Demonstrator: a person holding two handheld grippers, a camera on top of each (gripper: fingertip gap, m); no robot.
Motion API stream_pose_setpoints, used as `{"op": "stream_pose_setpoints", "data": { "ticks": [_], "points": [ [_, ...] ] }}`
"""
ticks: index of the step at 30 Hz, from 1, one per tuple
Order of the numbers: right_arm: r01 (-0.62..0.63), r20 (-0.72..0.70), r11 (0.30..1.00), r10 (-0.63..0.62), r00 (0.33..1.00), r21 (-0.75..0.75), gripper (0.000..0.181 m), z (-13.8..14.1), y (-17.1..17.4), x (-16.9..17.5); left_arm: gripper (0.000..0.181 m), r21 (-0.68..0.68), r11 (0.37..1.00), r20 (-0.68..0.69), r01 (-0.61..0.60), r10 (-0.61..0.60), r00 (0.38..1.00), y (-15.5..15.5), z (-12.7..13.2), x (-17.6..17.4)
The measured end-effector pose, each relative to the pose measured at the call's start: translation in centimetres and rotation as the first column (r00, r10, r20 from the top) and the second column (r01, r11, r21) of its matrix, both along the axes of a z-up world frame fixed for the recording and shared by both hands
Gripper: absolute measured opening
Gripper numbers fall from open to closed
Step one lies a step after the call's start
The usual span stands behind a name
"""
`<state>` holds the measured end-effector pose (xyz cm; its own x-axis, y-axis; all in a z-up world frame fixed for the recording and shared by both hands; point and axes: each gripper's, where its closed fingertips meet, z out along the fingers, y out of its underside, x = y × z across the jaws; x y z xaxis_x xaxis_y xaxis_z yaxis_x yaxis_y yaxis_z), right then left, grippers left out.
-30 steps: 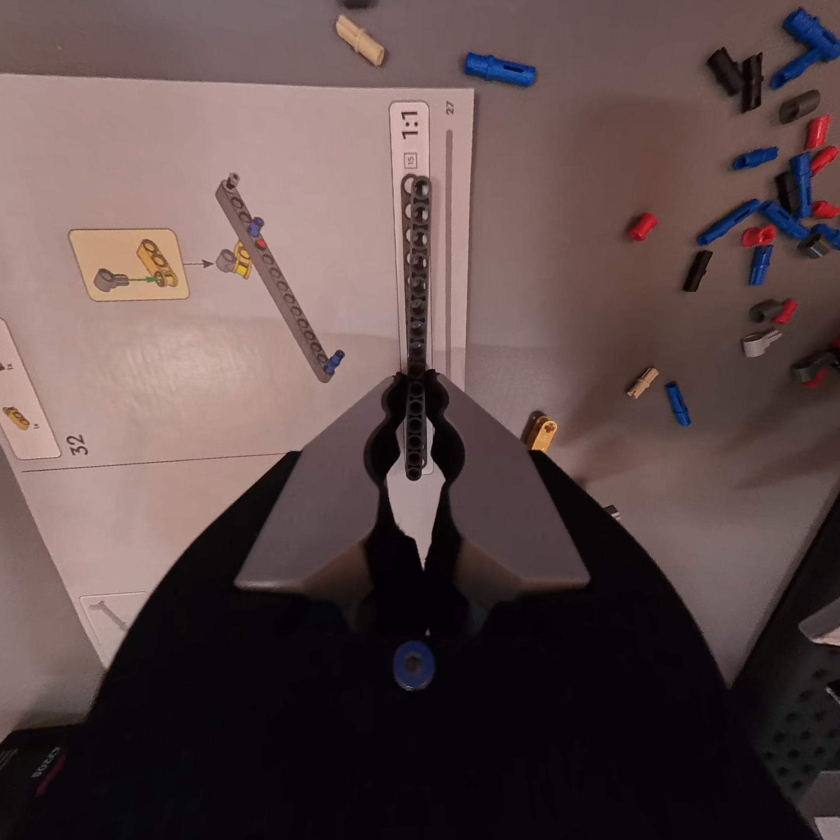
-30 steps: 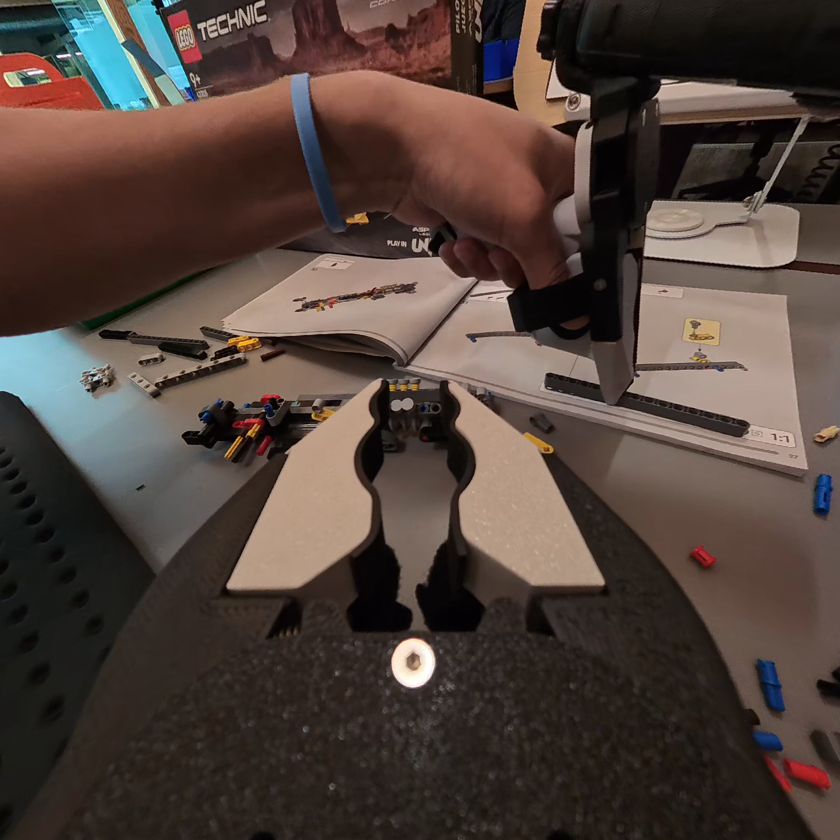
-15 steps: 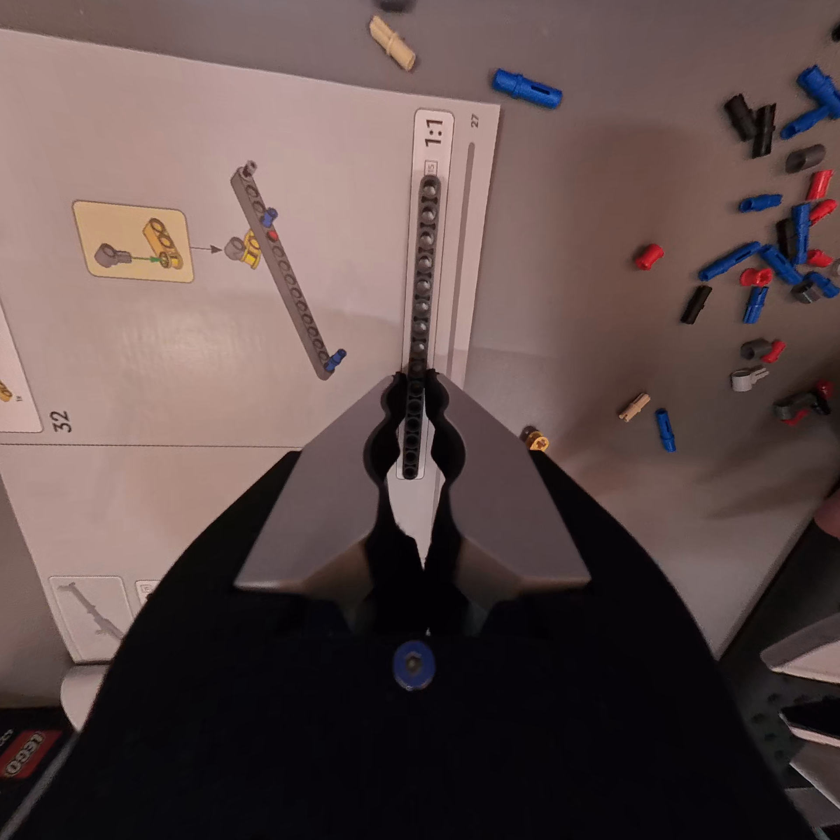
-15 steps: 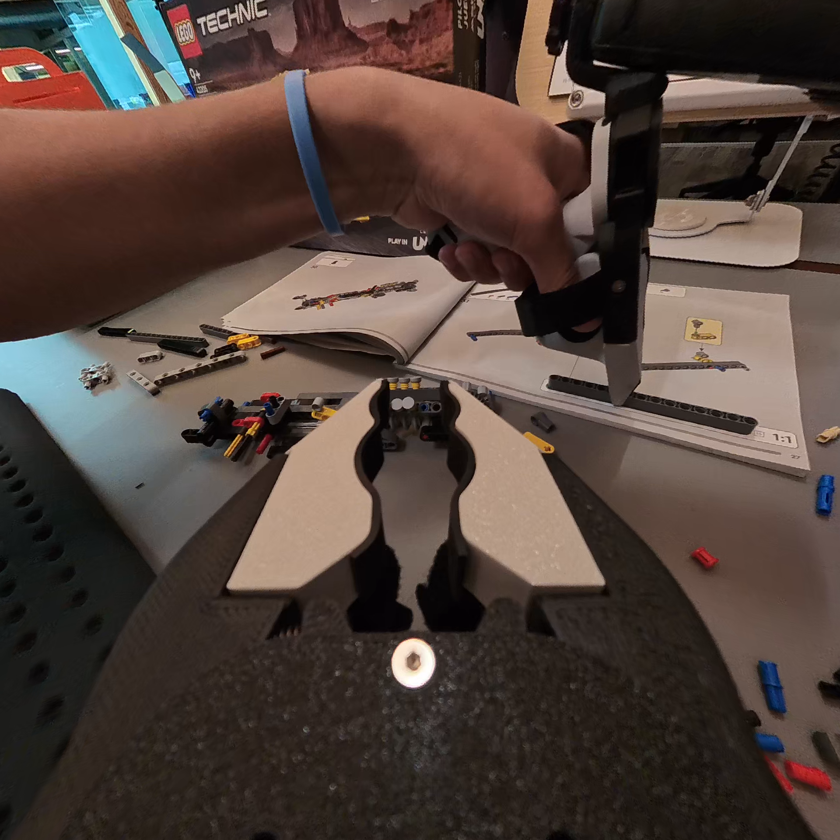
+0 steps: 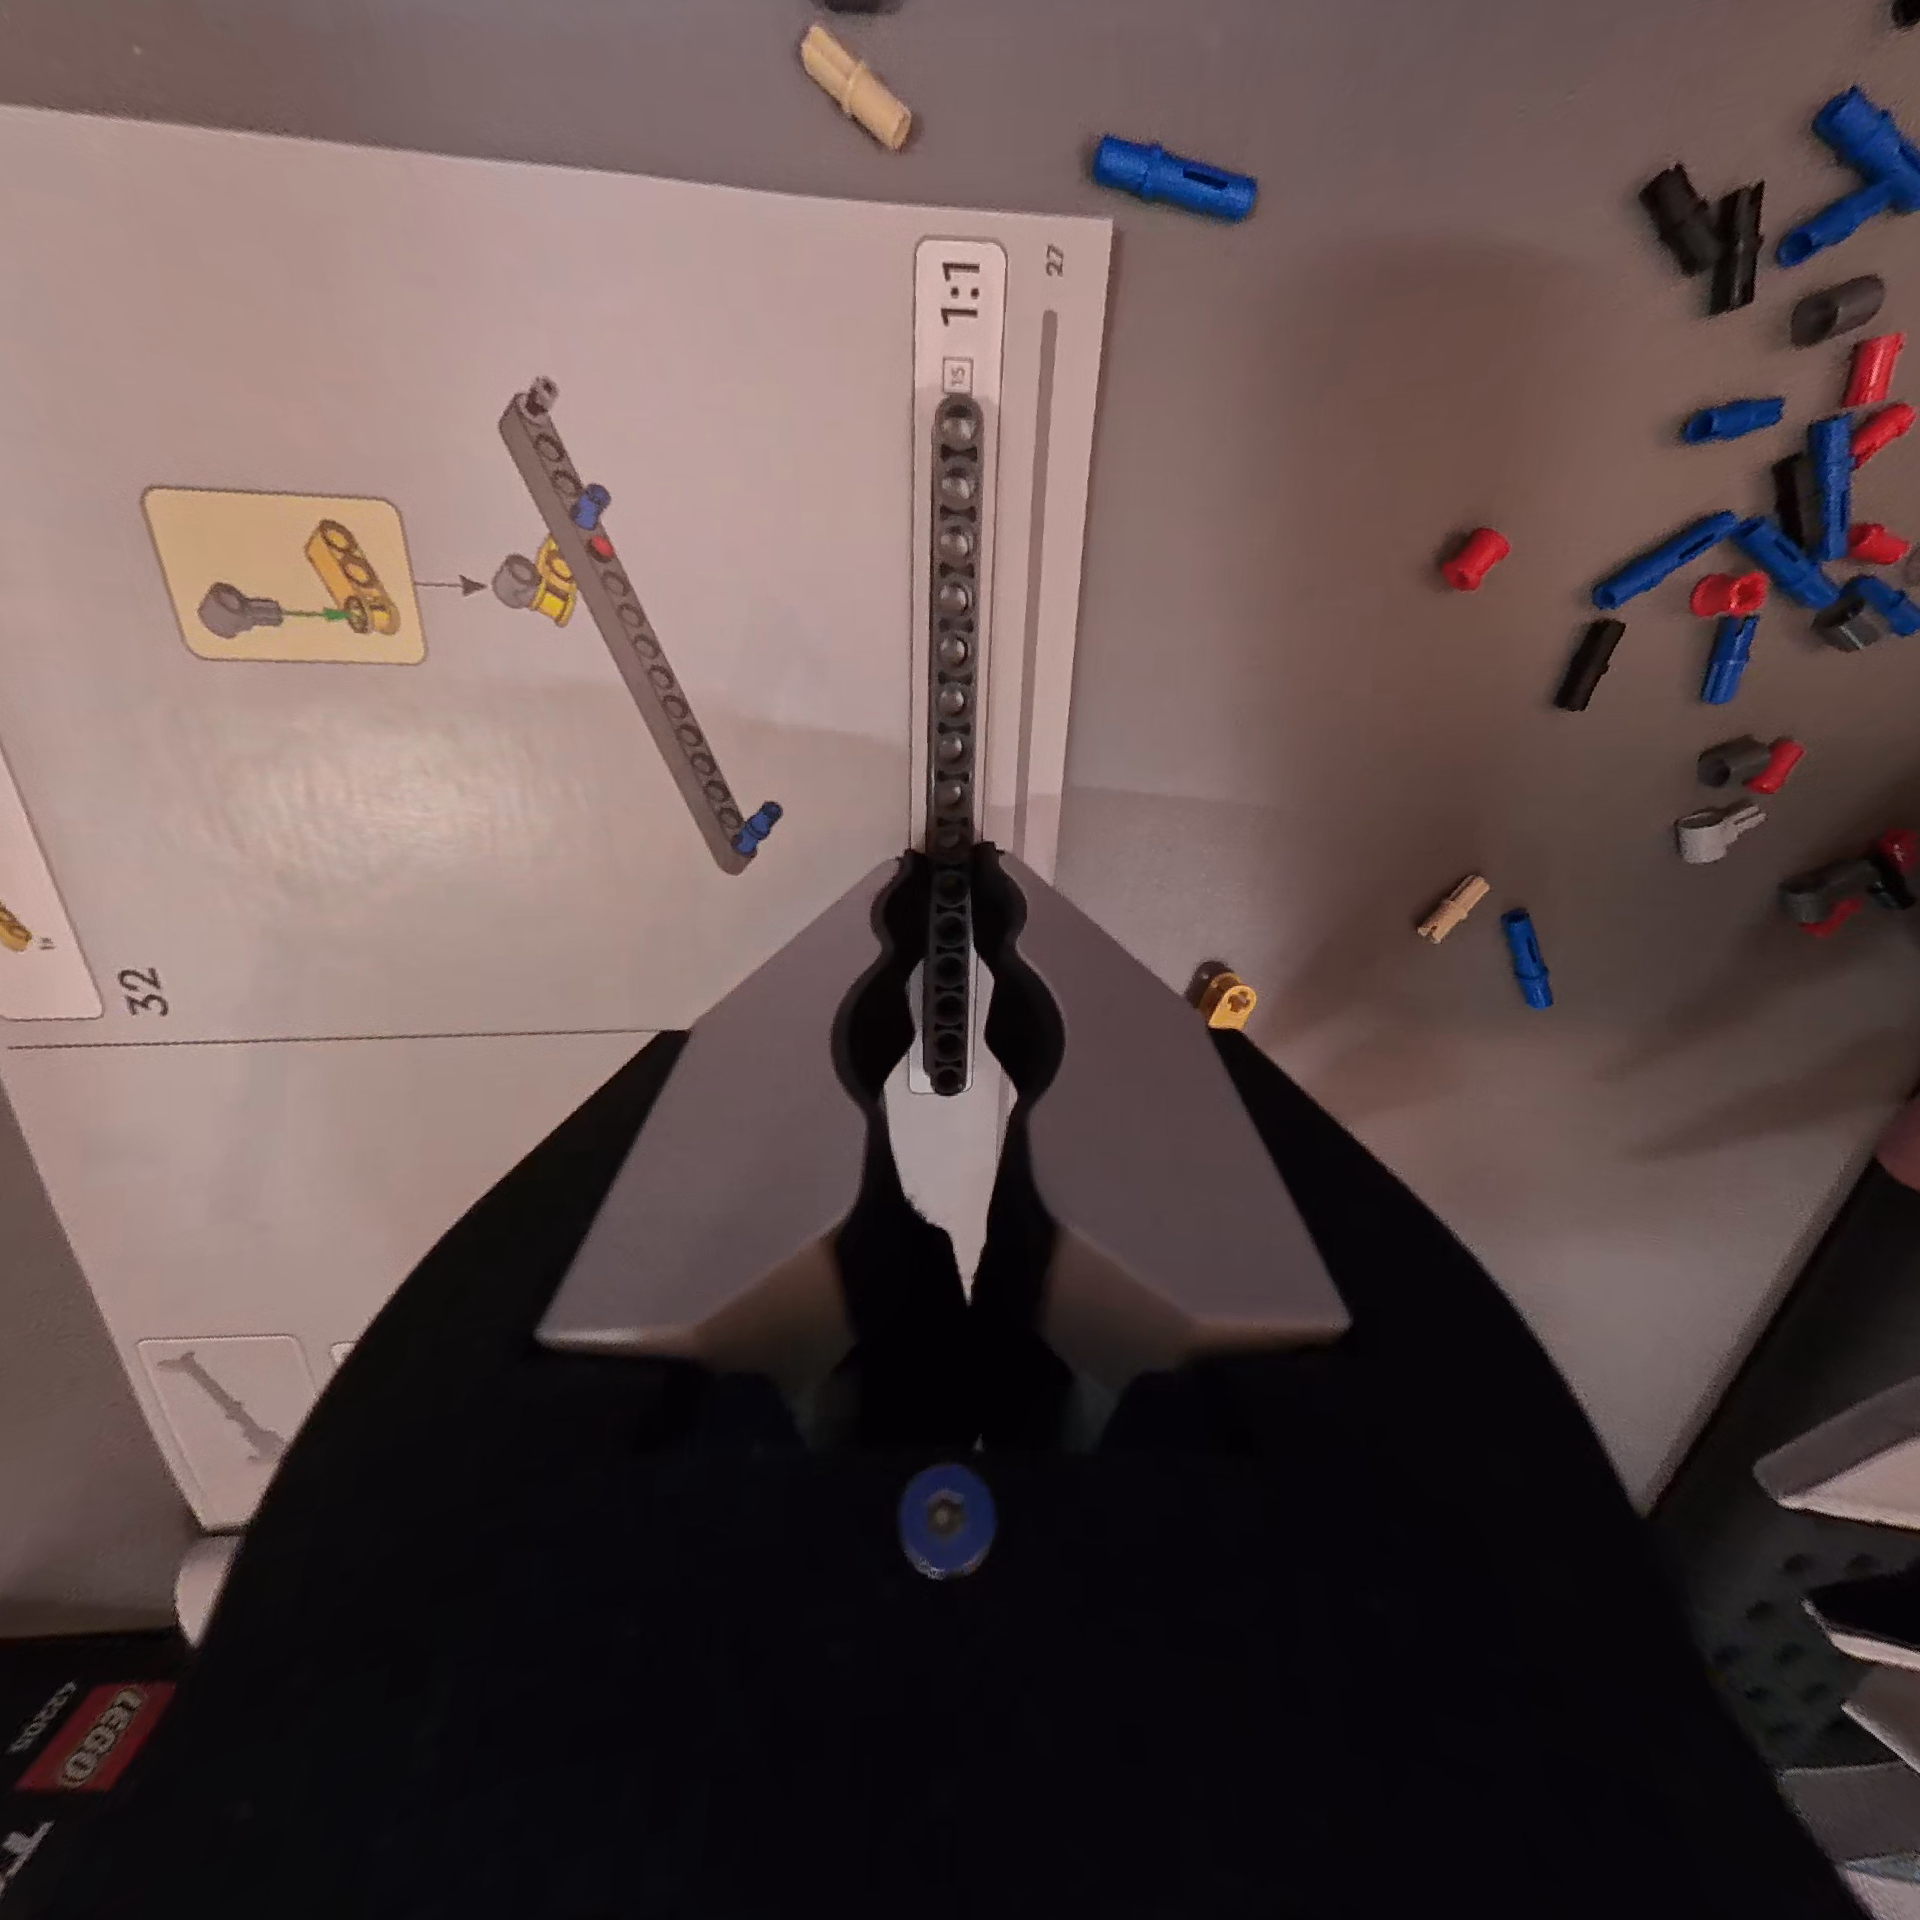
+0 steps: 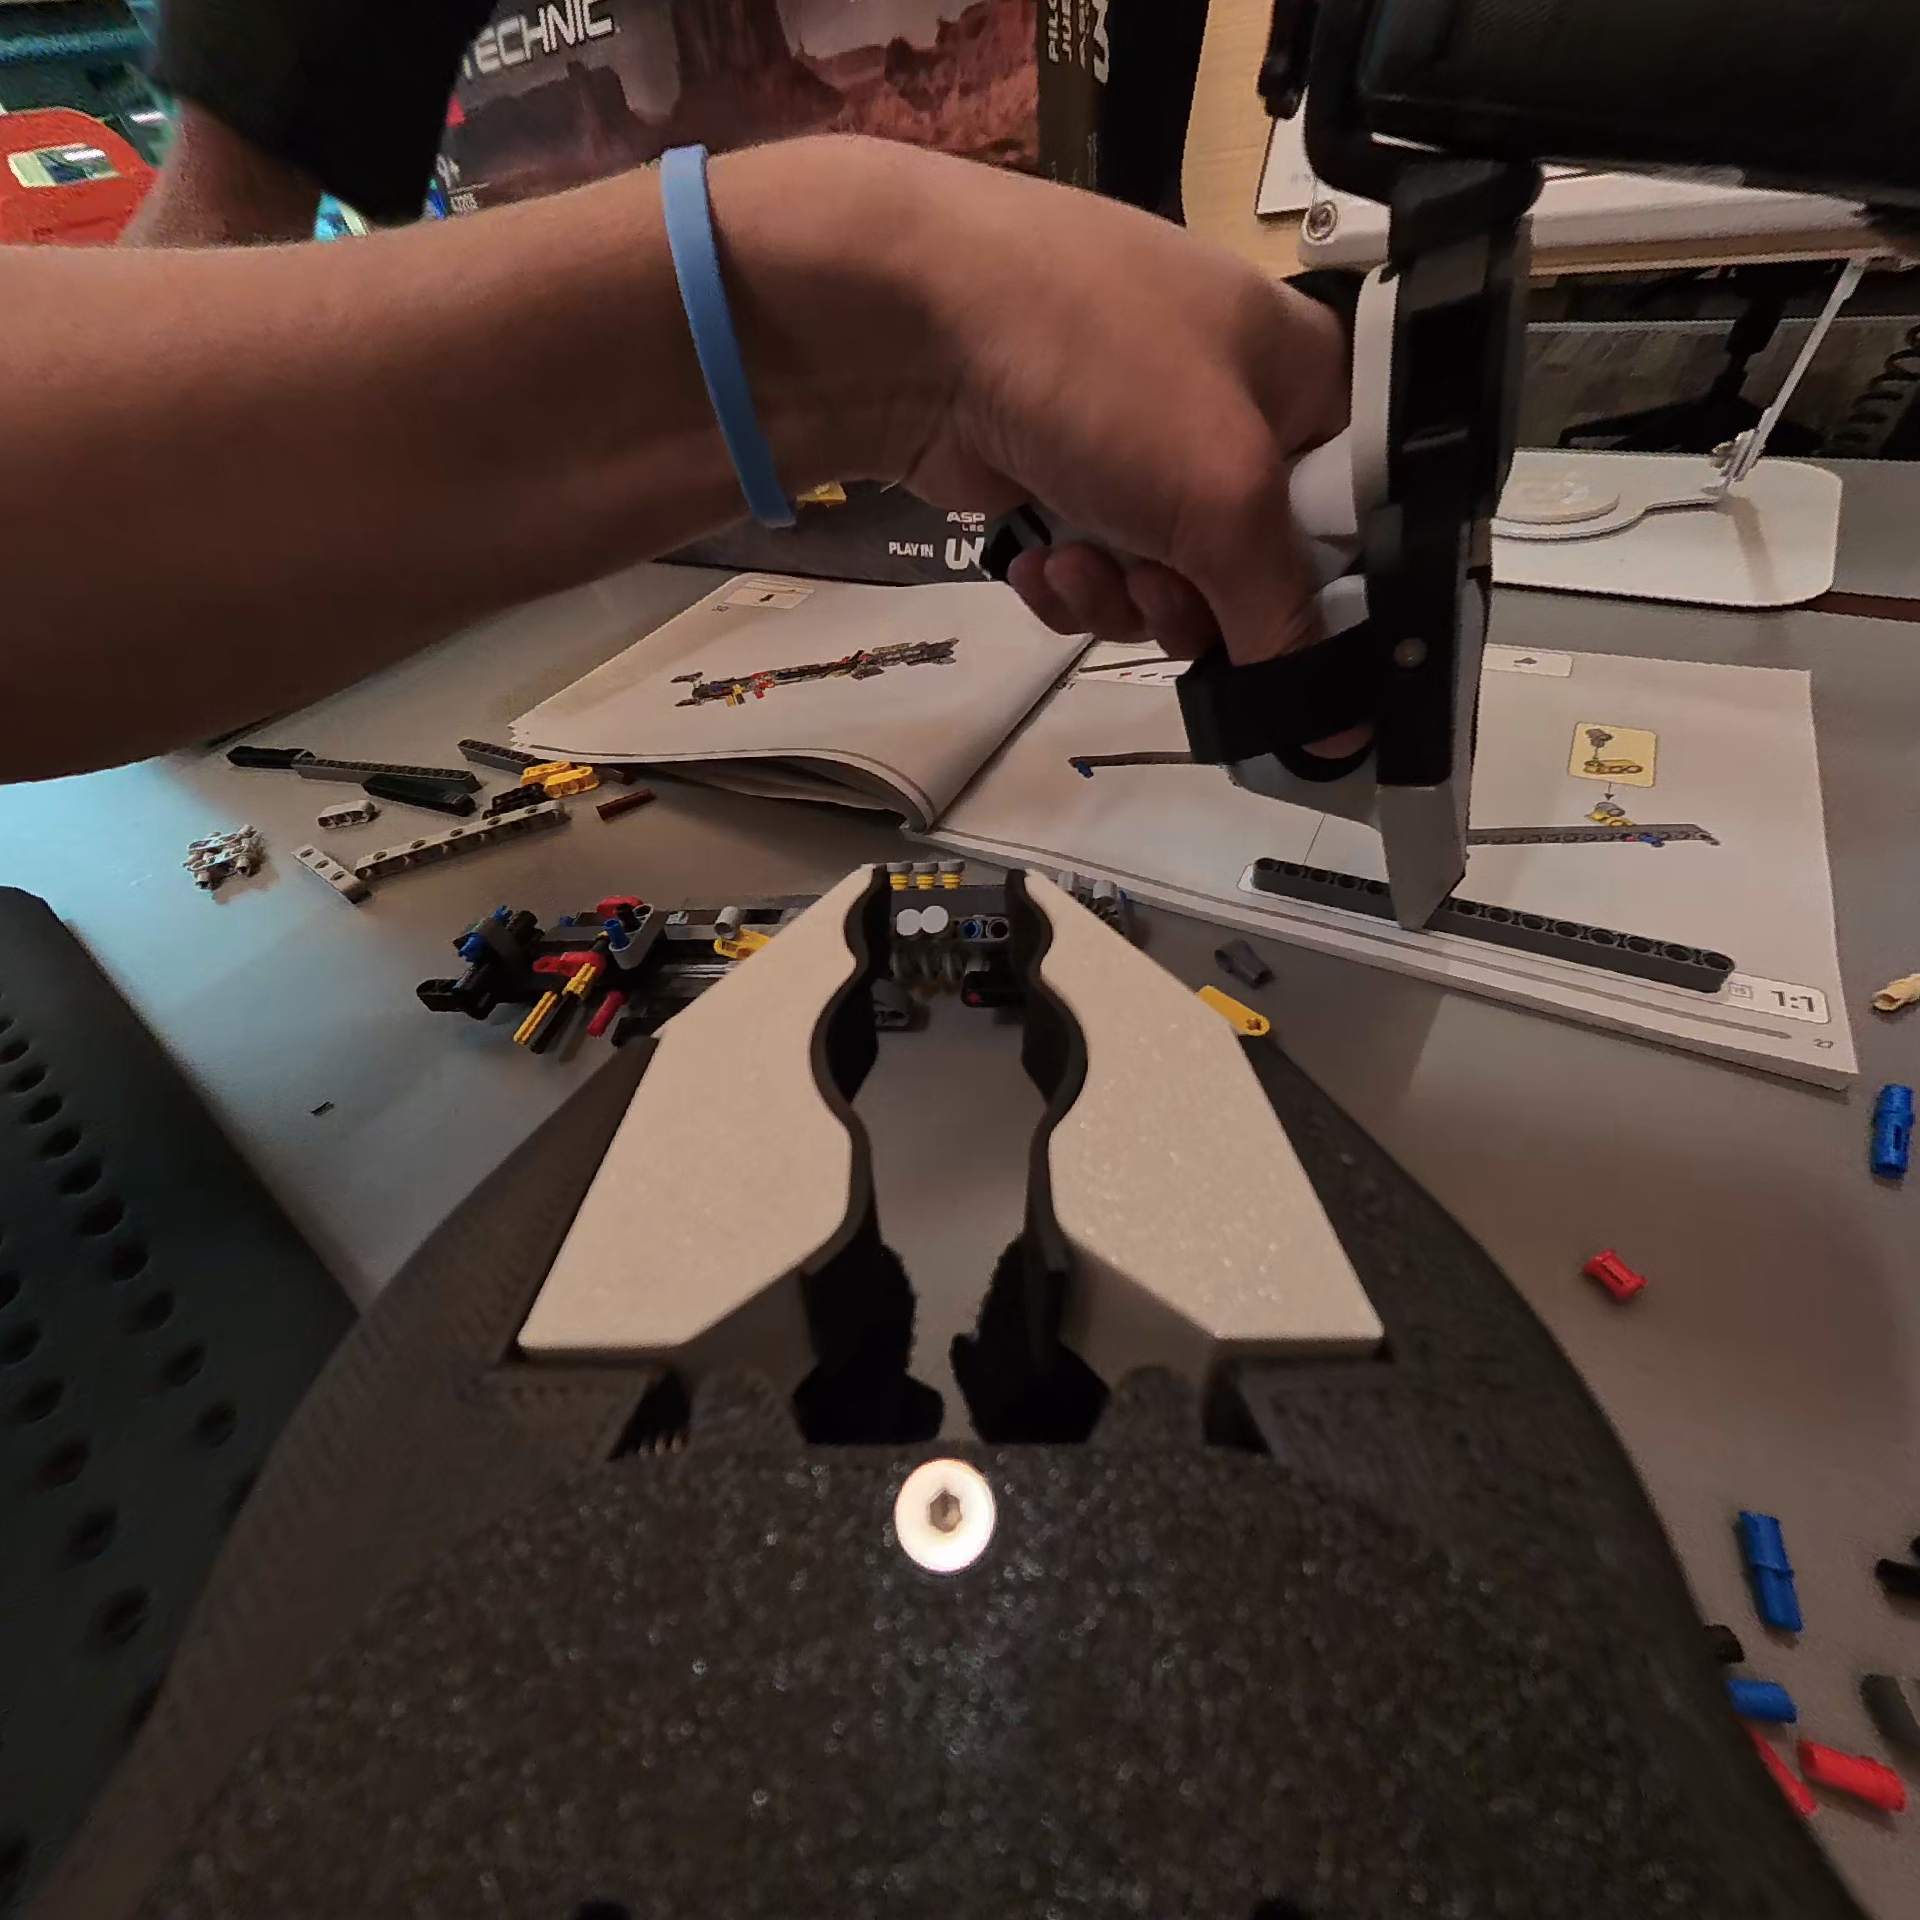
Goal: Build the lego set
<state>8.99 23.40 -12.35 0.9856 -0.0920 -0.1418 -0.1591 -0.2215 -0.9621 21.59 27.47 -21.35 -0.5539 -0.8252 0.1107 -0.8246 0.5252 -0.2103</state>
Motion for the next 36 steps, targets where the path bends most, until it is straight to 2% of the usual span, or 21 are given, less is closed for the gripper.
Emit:
{"op": "stream_pose_setpoints", "data": {
  "ticks": [8, 11, 14, 16, 19, 21, 23, 26, 30, 36],
  "points": [
    [0.003, 0.001, 1.000, -0.003, 1.000, 0.003, 0.021, 0.1, -0.1, 0.0, 0.006, 0.011, 1.000, 0.021, 0.018, -0.018, 1.000, 0.1, 0.1, -0.4],
    [0.013, -0.005, 1.000, -0.013, 1.000, 0.022, 0.021, 0.4, -0.3, 0.3, 0.006, -0.052, 0.998, 0.105, -0.043, 0.049, 0.993, 0.8, 2.8, -1.5],
    [0.042, -0.014, 0.998, -0.041, 0.999, 0.049, 0.021, 0.9, -0.7, 0.9, 0.005, -0.196, 0.975, 0.208, -0.102, 0.143, 0.968, 0.3, 7.2, -6.3],
    [0.076, -0.027, 0.995, -0.074, 0.997, 0.067, 0.021, 1.2, -1.0, 1.7, 0.006, -0.245, 0.960, 0.231, -0.135, 0.193, 0.954, -0.5, 8.3, -11.3],
    [0.133, -0.069, 0.987, -0.127, 0.990, 0.093, 0.021, 1.5, -1.6, 3.1, 0.006, -0.239, 0.948, 0.224, -0.211, 0.265, 0.938, -1.6, 6.8, -18.0],
    [0.137, -0.110, 0.984, -0.125, 0.986, 0.113, 0.021, 1.6, -1.8, 3.4, 0.006, -0.237, 0.929, 0.200, -0.285, 0.334, 0.921, -2.3, 5.0, -20.8],
    [0.121, -0.136, 0.987, -0.106, 0.985, 0.104, 0.022, 1.3, -1.6, 3.3, 0.006, -0.221, 0.924, 0.166, -0.312, 0.351, 0.921, -3.4, 3.1, -22.9],
    [0.098, -0.126, 0.991, -0.087, 0.988, 0.088, 0.022, 1.0, -1.2, 2.8, 0.006, -0.227, 0.914, 0.154, -0.335, 0.374, 0.915, -4.5, 1.8, -23.9],
    [0.077, -0.090, 0.995, -0.071, 0.993, 0.064, 0.022, 0.7, -0.9, 2.3, 0.006, -0.232, 0.906, 0.176, -0.354, 0.397, 0.901, -4.5, 1.4, -23.6],
    [0.067, -0.078, 0.997, -0.064, 0.995, 0.047, 0.022, 0.4, -0.7, 2.1, 0.006, -0.234, 0.918, 0.182, -0.321, 0.365, 0.913, -5.1, 1.0, -23.4]
  ]
}}
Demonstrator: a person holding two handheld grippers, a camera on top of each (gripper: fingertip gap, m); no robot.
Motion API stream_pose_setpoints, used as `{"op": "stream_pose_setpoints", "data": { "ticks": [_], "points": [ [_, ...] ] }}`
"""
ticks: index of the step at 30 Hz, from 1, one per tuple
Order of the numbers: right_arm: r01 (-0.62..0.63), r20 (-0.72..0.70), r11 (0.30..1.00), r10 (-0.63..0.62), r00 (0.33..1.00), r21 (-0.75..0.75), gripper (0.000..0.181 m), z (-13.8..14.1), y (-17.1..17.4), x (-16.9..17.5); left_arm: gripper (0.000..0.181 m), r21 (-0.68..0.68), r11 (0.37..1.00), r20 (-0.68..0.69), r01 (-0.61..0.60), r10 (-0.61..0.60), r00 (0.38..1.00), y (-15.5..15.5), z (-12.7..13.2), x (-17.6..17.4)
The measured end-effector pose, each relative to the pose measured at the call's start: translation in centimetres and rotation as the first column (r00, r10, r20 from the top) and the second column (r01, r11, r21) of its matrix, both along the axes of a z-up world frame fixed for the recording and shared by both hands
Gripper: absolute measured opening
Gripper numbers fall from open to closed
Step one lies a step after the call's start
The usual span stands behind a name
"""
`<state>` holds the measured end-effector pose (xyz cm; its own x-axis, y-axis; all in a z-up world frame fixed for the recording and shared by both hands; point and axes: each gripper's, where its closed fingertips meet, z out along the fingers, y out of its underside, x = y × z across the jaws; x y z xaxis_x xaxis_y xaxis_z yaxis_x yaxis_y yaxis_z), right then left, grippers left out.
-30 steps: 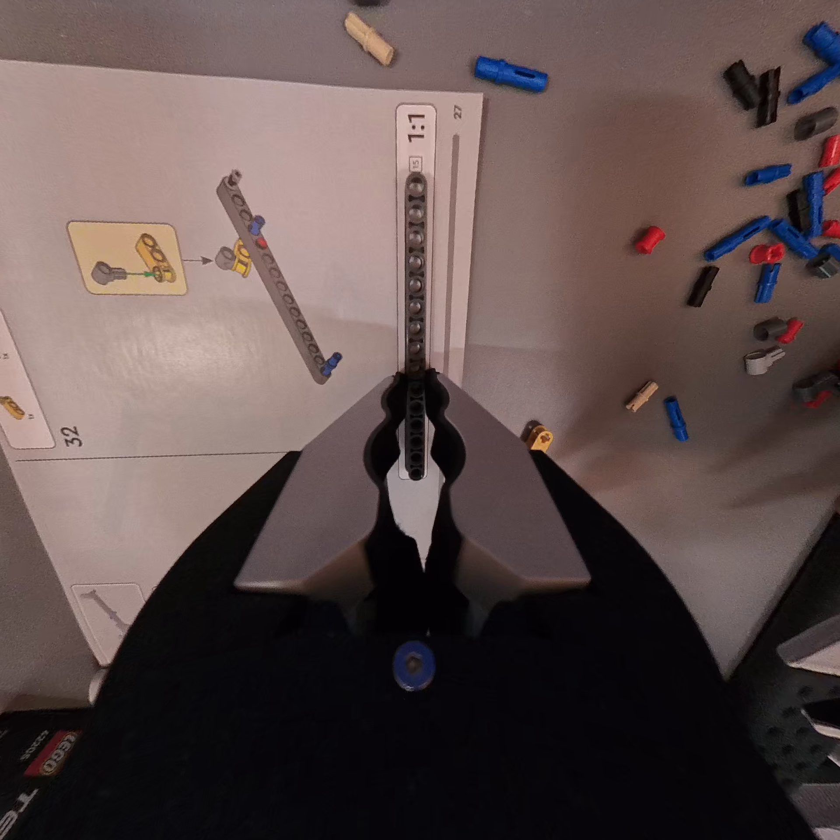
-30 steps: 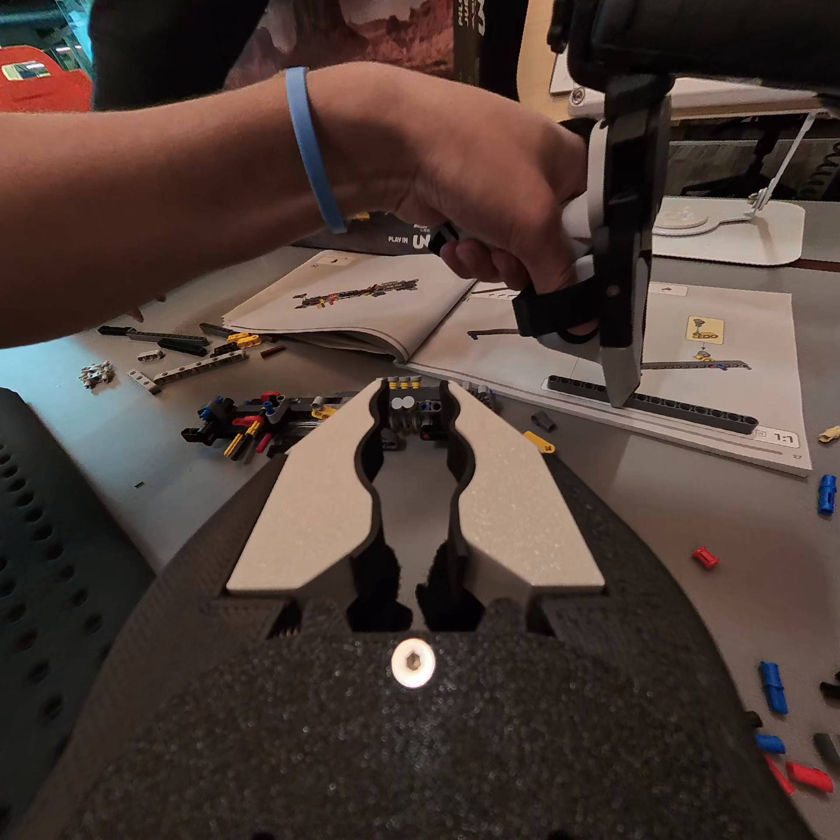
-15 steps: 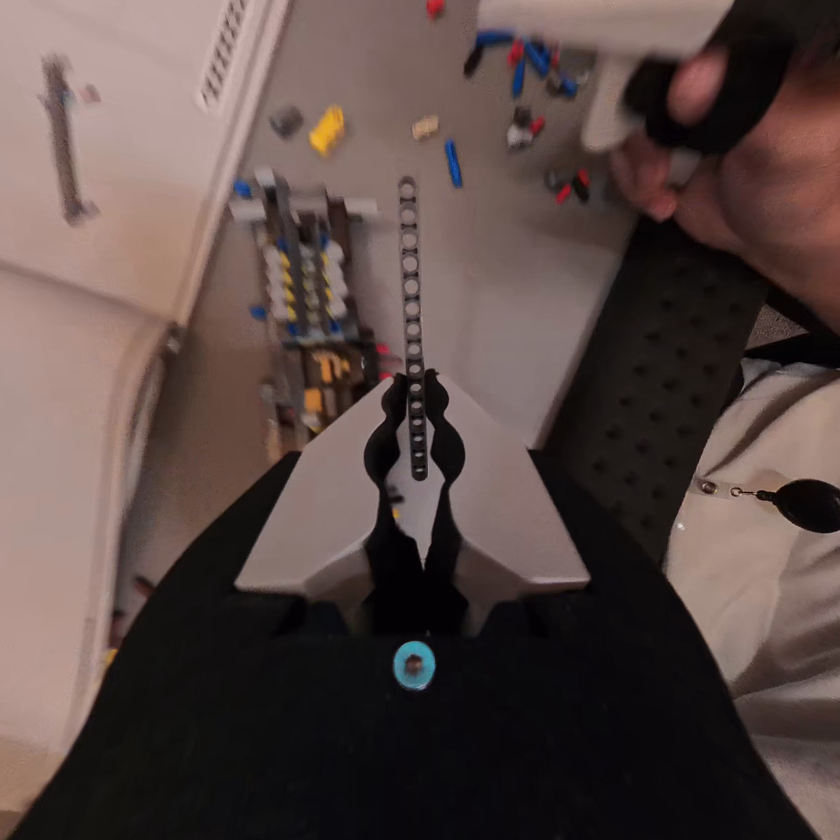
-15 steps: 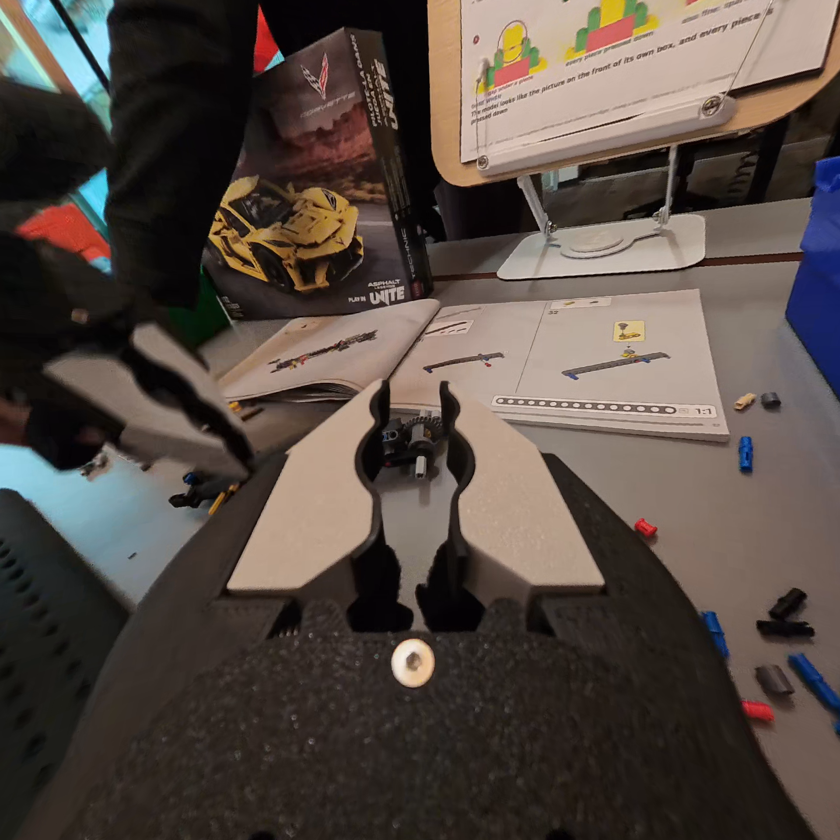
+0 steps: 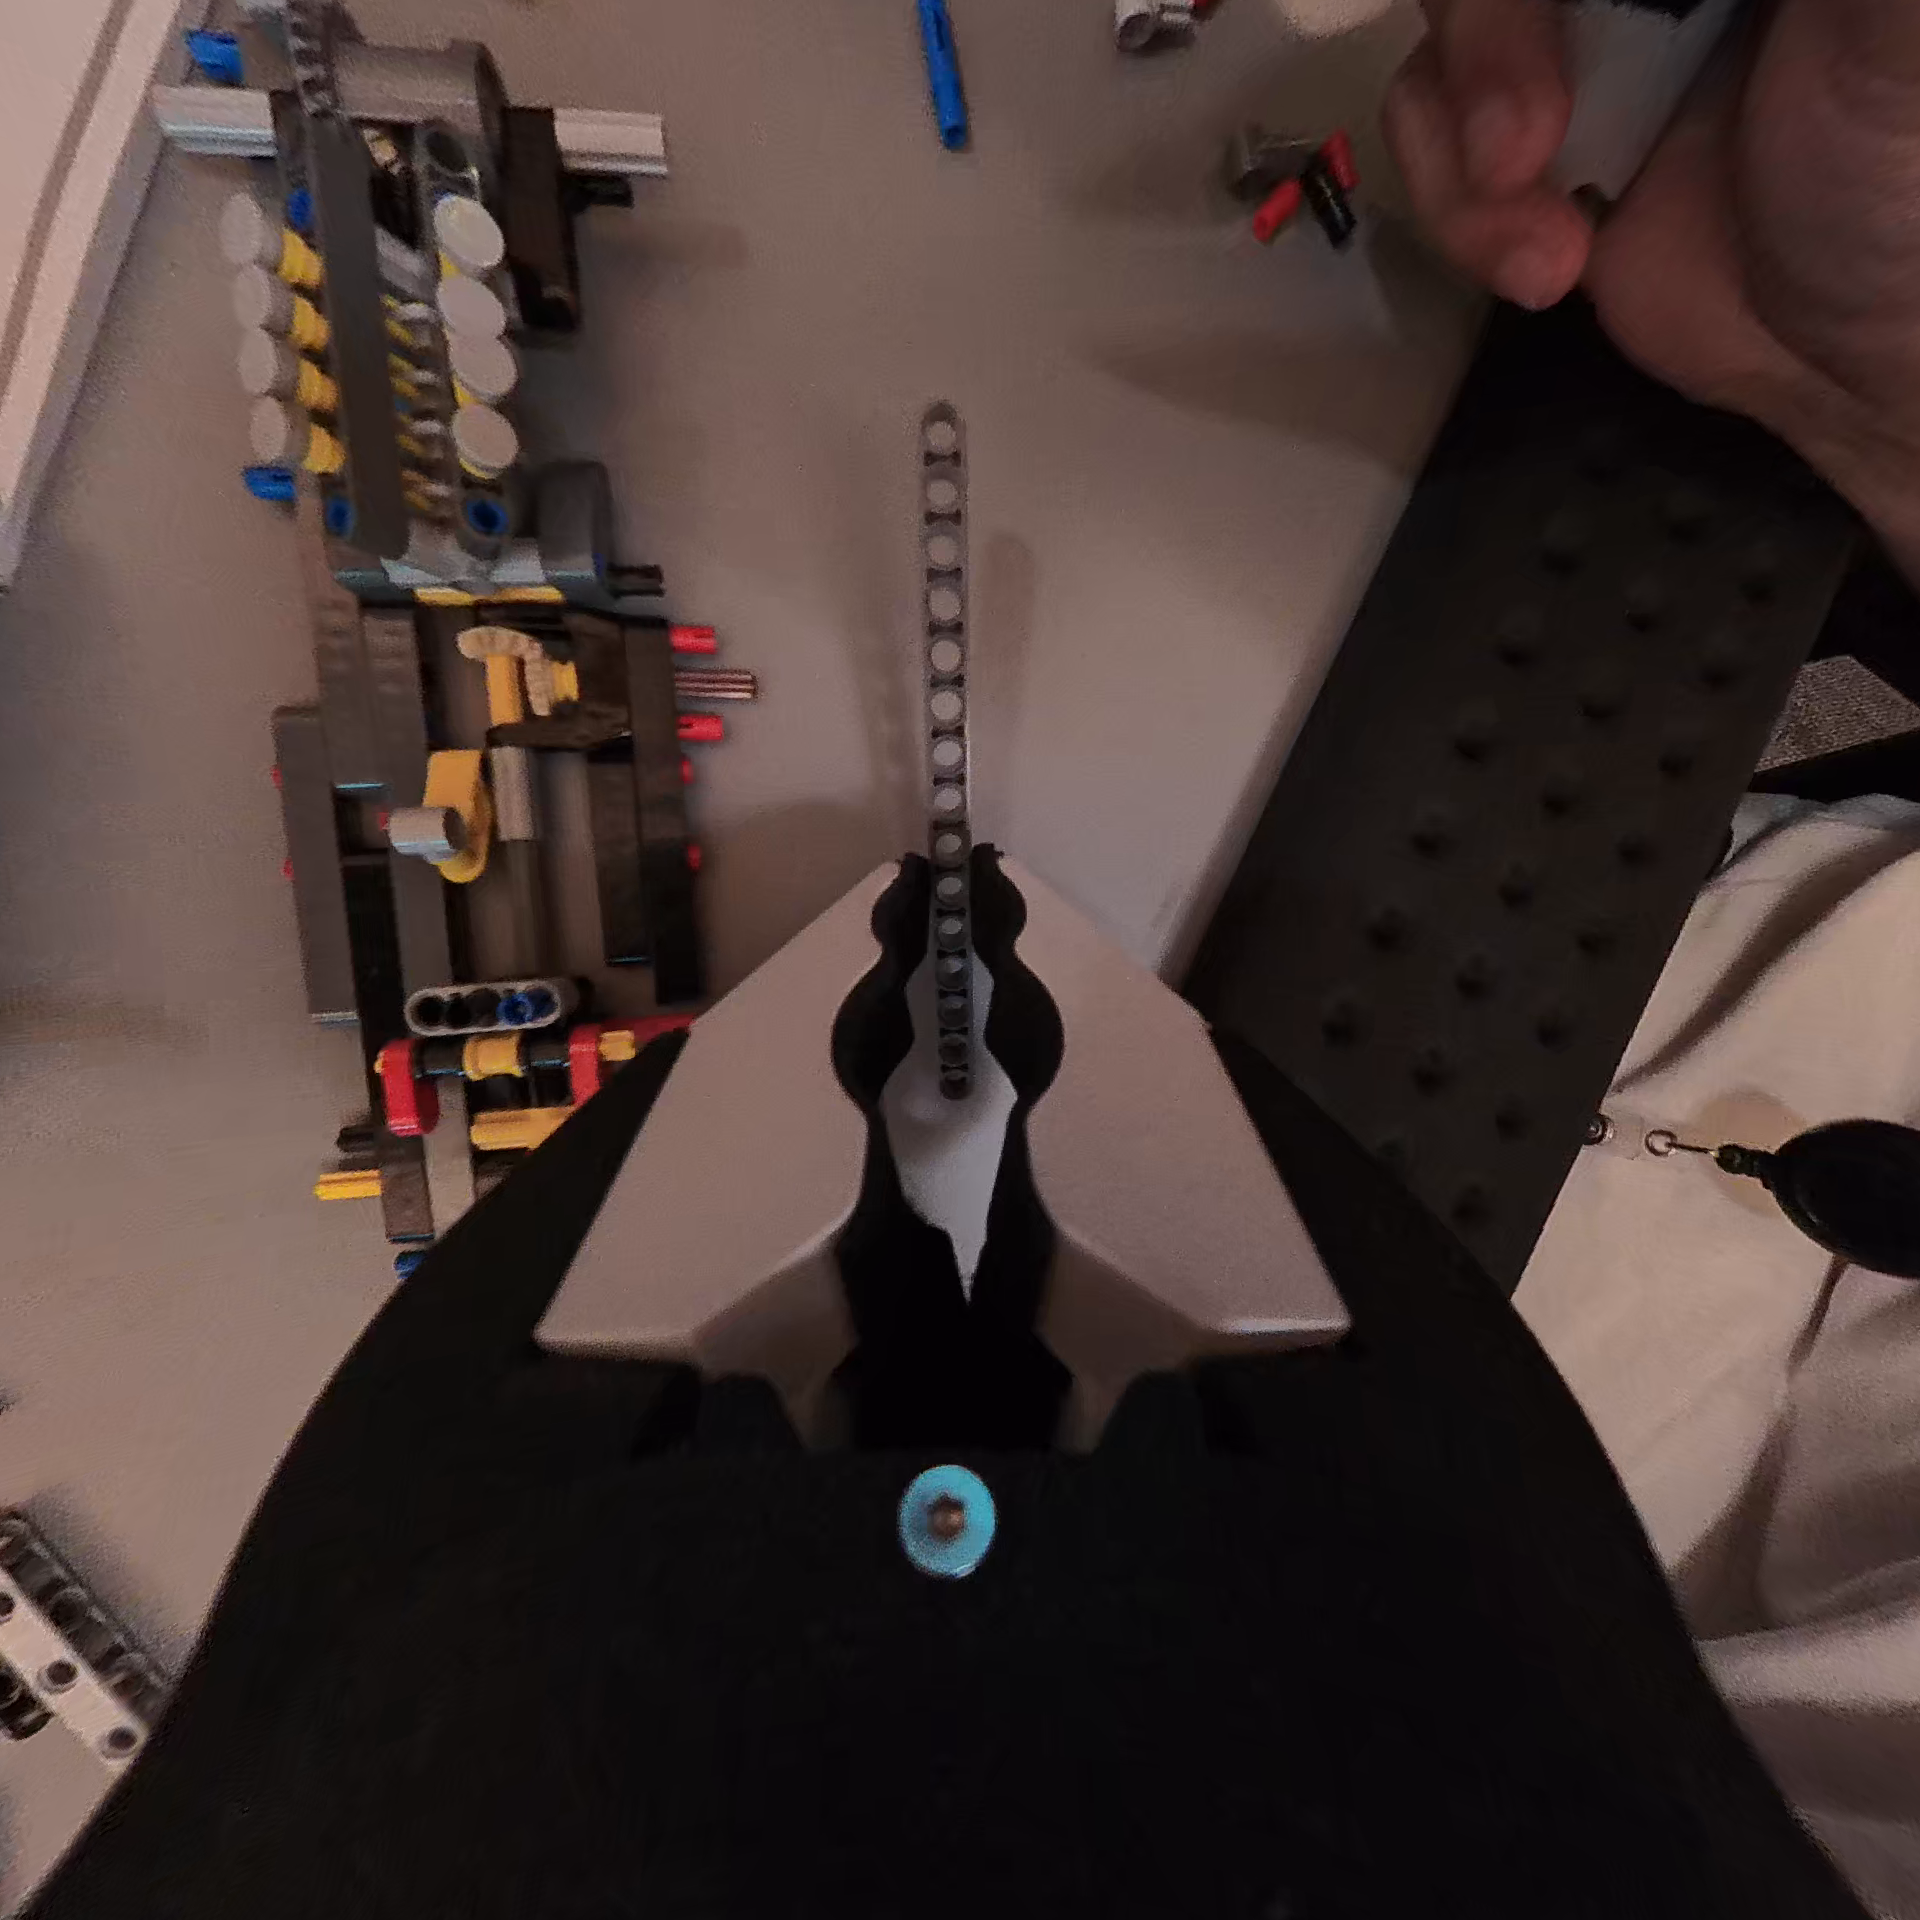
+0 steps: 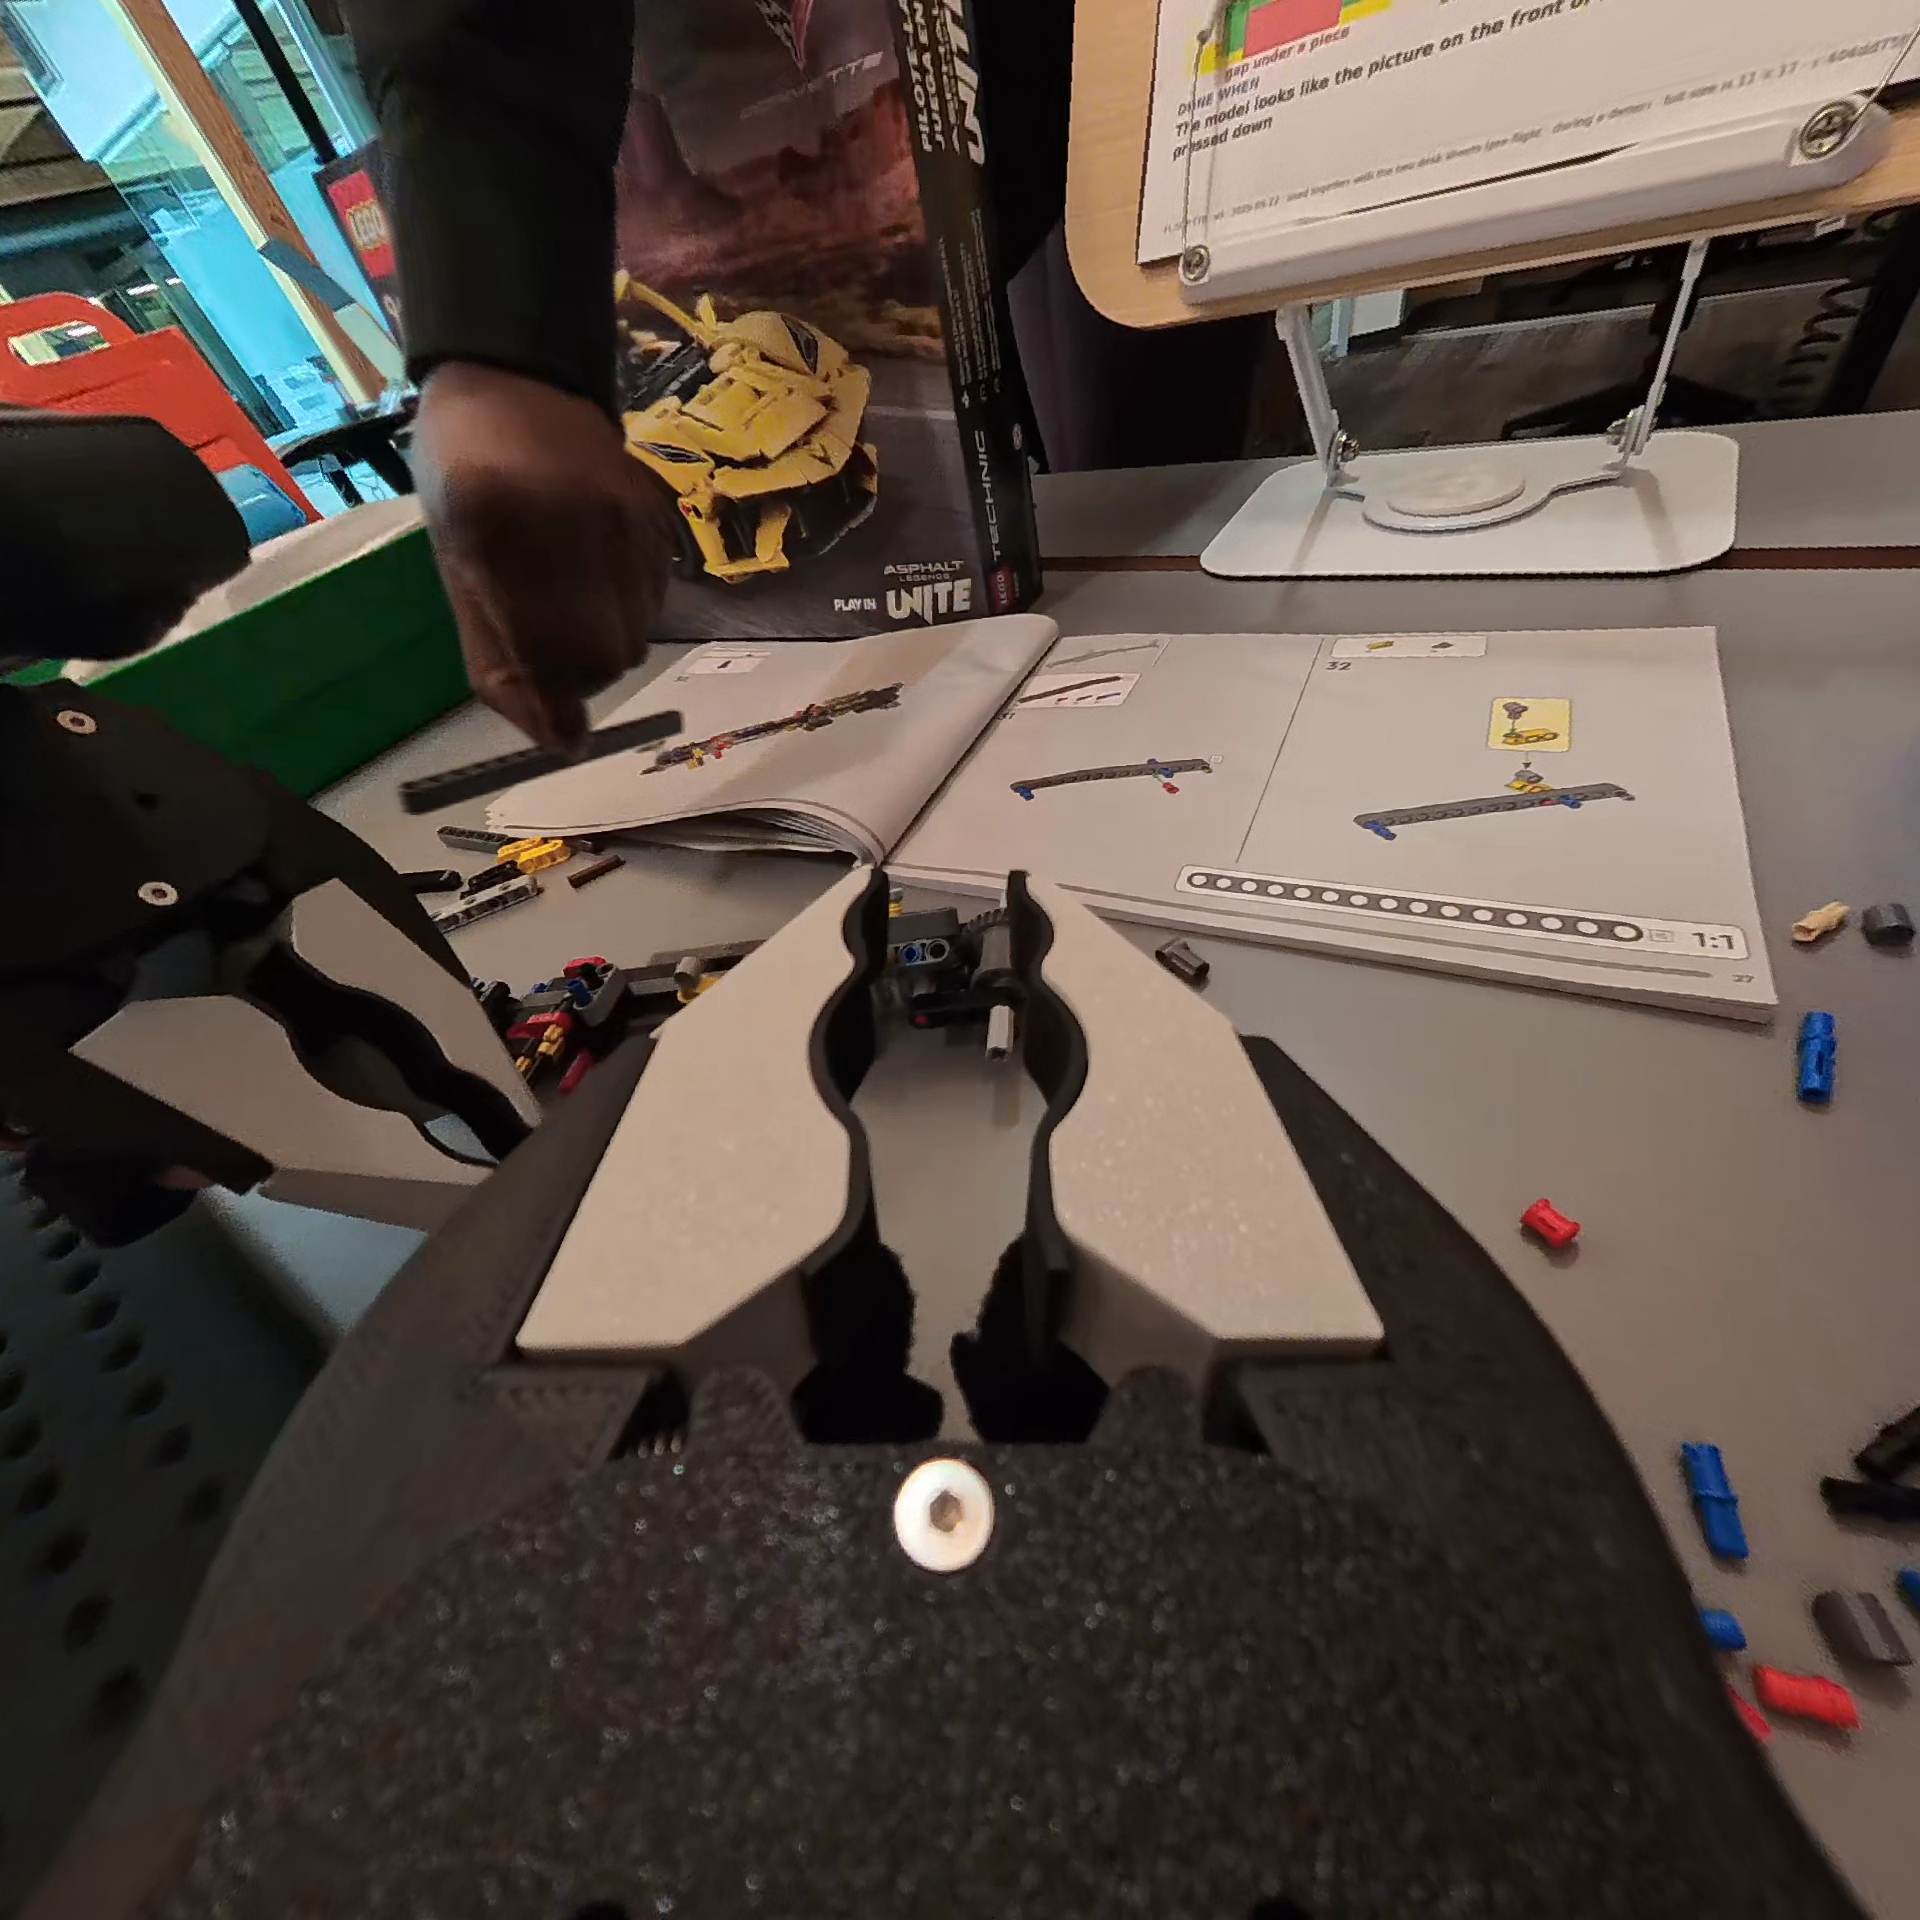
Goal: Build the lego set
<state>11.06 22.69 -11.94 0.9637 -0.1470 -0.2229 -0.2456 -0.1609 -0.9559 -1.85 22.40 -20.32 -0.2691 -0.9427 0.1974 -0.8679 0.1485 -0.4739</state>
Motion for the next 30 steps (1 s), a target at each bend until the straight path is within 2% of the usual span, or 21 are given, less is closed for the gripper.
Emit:
{"op": "stream_pose_setpoints", "data": {
  "ticks": [8, 15, 16, 18, 23, 27, 30],
  "points": [
    [-0.002, 0.001, 1.000, 0.002, 1.000, -0.013, 0.022, -0.2, 0.1, 0.0, 0.007, 0.038, 0.999, -0.006, 0.021, -0.020, 1.000, -0.6, -1.1, -0.4],
    [-0.001, 0.011, 1.000, 0.001, 1.000, -0.017, 0.022, -0.3, 0.1, 0.0, 0.007, 0.037, 0.999, 0.046, 0.026, -0.028, 0.999, -1.2, -1.1, -0.3],
    [-0.001, 0.014, 1.000, 0.001, 1.000, -0.018, 0.022, -0.3, 0.1, 0.0, 0.010, 0.031, 0.999, 0.058, 0.027, -0.028, 0.998, -1.3, -1.0, -0.4],
    [-0.001, 0.017, 1.000, 0.001, 1.000, -0.021, 0.022, -0.3, 0.2, -0.1, 0.027, -0.011, 1.000, 0.116, 0.011, -0.010, 0.993, -1.5, -0.1, -0.7],
    [-0.004, 0.031, 0.999, 0.005, 1.000, -0.032, 0.021, -0.5, 0.3, -0.2, 0.029, -0.081, 0.995, 0.363, -0.064, 0.089, 0.927, 0.7, 3.4, -2.4],
    [0.014, 0.058, 0.999, -0.011, 0.998, -0.051, 0.021, -0.6, 0.2, -0.1, 0.026, -0.054, 0.987, 0.477, -0.152, 0.159, 0.865, 4.4, 3.9, -3.9],
    [0.047, 0.084, 0.997, -0.042, 0.996, -0.058, 0.022, -0.2, -0.5, 0.2, 0.024, -0.108, 0.979, 0.558, -0.170, 0.202, 0.805, 5.3, 5.4, -4.1]
  ]
}}
